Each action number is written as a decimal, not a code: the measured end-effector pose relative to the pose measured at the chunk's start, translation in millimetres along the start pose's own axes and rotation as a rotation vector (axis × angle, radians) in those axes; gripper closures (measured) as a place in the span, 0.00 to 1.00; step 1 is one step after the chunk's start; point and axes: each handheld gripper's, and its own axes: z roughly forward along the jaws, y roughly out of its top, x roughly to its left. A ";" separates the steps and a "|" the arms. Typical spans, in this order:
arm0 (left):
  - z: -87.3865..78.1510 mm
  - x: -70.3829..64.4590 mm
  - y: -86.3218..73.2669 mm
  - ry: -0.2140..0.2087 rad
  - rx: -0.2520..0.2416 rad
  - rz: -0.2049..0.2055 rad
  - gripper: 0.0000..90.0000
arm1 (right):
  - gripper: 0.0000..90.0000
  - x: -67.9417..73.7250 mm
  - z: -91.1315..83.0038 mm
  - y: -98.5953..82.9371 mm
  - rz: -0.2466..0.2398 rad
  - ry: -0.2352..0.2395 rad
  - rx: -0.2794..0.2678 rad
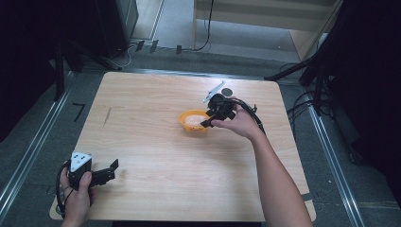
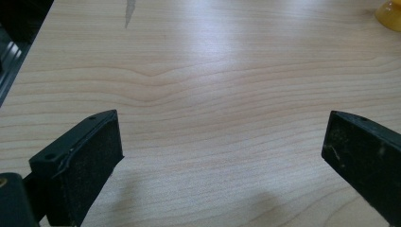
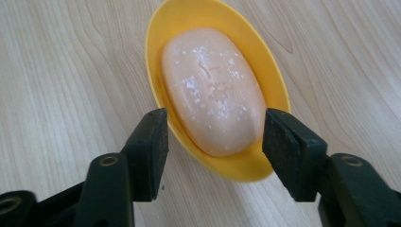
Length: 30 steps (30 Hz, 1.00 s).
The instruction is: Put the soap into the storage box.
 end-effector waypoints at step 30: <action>0.8 -1.3 0.2 0.011 0.003 0.007 0.00 | 0.28 36.4 -14.0 -55.7 0.068 -0.082 -0.139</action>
